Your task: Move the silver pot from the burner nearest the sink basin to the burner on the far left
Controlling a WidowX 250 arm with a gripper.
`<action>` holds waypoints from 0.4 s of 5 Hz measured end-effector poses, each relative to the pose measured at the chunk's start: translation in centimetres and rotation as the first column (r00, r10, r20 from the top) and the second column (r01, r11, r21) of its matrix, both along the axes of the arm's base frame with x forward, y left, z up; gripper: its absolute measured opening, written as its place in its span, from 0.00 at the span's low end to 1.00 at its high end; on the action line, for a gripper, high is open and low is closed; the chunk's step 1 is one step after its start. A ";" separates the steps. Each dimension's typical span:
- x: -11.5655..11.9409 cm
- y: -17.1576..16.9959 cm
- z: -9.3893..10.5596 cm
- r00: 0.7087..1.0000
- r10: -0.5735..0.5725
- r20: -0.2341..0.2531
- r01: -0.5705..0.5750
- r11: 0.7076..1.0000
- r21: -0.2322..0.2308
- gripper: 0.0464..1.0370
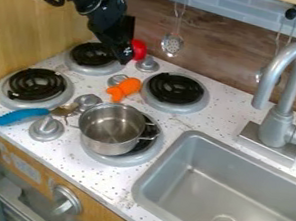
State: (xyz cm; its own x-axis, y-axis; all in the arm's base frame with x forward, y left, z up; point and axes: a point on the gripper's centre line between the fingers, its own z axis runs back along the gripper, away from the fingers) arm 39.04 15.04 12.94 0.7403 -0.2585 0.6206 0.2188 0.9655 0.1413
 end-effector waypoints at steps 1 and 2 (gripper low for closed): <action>-0.2 -0.3 -1.4 0.999 -0.006 -0.033 0.006 1.000 -0.016 0.96; -1.1 -0.8 -2.2 0.998 -0.006 -0.060 0.004 0.999 -0.035 0.96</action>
State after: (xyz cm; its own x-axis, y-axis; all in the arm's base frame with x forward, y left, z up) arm 37.92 14.25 10.78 0.7755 -0.2410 0.5835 0.2304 0.9686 0.0938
